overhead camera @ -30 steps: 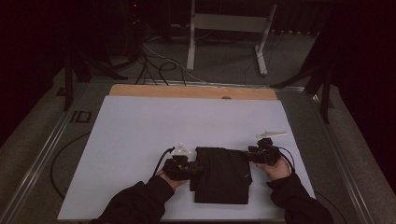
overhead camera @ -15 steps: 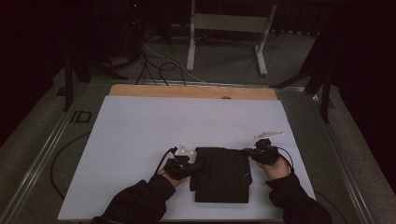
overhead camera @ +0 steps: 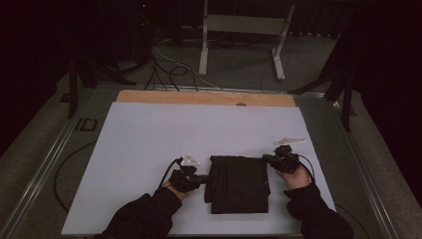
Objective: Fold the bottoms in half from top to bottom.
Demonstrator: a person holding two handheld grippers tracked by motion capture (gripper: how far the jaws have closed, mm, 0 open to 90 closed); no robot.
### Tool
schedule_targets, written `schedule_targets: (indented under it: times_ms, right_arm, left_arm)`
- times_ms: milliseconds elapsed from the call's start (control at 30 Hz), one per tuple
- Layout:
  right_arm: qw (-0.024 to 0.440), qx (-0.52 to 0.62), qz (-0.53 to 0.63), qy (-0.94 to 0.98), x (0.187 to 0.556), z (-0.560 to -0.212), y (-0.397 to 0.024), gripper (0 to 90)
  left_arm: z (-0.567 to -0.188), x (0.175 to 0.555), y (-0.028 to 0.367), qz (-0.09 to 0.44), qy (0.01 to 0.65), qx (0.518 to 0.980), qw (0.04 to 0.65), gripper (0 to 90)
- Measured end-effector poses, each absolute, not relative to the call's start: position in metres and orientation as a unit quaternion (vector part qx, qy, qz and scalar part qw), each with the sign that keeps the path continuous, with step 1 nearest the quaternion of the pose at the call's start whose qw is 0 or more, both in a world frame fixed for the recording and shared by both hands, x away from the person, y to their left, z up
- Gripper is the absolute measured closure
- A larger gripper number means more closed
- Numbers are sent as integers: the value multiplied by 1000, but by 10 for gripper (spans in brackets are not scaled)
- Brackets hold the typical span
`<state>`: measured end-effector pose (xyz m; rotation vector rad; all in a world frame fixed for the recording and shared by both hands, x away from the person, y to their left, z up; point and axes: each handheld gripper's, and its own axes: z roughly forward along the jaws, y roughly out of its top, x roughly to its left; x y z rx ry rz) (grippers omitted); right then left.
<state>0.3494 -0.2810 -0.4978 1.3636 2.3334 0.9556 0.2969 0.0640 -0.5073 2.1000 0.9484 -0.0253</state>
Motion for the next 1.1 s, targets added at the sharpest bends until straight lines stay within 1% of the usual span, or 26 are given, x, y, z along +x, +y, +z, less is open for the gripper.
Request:
schedule_targets:
  times_ms: [67,100,133,167,233,300,367,400,467,533,600,700,933,1100]
  right_arm:
    - [134,470,331,807,349,-498,-280,900]
    - [135,467,331,809,349,-499,-280,900]
    - [136,464,331,811,349,-499,-279,900]
    - [136,465,331,810,348,-499,-279,900]
    - [133,464,332,811,348,-499,-280,900]
    - [131,464,333,810,348,-499,-280,900]
    - [131,463,332,811,348,-499,-279,900]
    - [130,464,332,811,348,-499,-279,900]
    - [133,461,330,813,348,-500,-278,900]
    - [135,460,328,814,348,-499,-278,900]
    - [136,459,329,814,348,-499,-278,900]
    - [141,464,336,808,349,-496,-282,900]
    - [141,466,331,808,351,-496,-284,900]
    - [143,472,330,805,353,-497,-284,900]
  left_arm:
    - [-507,297,62,-19,377,827,417,900]
    - [-508,298,60,-38,370,826,423,885]
    - [-509,298,57,-50,367,829,418,751]
    - [-510,297,55,-53,363,831,419,704]
    - [-511,294,48,-55,347,842,410,558]
    - [-513,293,45,-42,340,850,401,544]
    - [-514,292,42,-27,333,855,396,549]
    - [-514,290,40,-6,323,863,388,580]
    - [-513,287,38,19,316,869,380,682]
    - [-512,288,40,21,319,870,376,808]
    - [-511,288,41,19,321,869,376,878]
    - [-505,284,43,28,318,869,377,895]
    - [-500,280,51,21,328,868,373,898]
    - [-504,279,53,11,336,866,371,896]
